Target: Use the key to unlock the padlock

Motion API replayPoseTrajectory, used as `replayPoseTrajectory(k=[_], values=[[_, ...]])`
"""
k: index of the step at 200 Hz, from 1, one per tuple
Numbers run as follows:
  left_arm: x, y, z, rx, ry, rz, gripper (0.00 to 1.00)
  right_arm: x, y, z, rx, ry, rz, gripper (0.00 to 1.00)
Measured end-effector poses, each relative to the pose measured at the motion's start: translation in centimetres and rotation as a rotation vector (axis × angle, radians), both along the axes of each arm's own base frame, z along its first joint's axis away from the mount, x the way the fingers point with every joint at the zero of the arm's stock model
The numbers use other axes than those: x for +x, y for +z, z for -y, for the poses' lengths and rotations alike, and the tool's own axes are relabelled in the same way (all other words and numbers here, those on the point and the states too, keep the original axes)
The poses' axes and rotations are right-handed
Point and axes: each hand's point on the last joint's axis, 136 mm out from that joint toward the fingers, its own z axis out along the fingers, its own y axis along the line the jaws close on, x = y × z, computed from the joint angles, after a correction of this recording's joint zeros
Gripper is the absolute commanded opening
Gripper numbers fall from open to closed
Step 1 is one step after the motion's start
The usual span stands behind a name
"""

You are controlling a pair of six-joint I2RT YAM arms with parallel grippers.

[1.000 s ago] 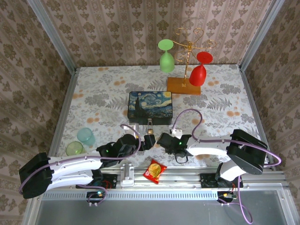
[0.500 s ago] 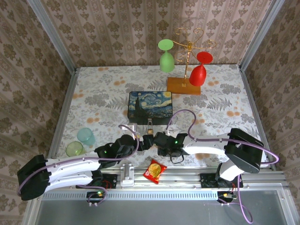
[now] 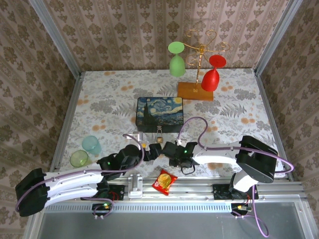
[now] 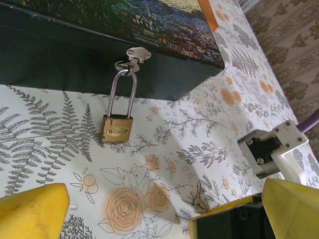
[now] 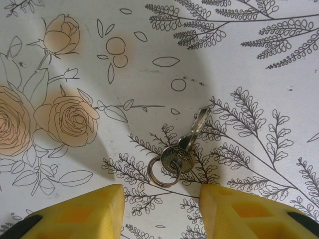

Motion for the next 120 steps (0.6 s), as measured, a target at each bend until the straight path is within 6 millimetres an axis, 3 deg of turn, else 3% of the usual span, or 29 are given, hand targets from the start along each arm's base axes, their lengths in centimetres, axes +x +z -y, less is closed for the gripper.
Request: replayPoseTrajectory(k=[120], values=[[0.4, -0.9, -1.3, 0.015, 0.032, -0.008, 1.00, 0.5, -0.4, 0.4, -0.121, 0.020, -0.005, 0.34]])
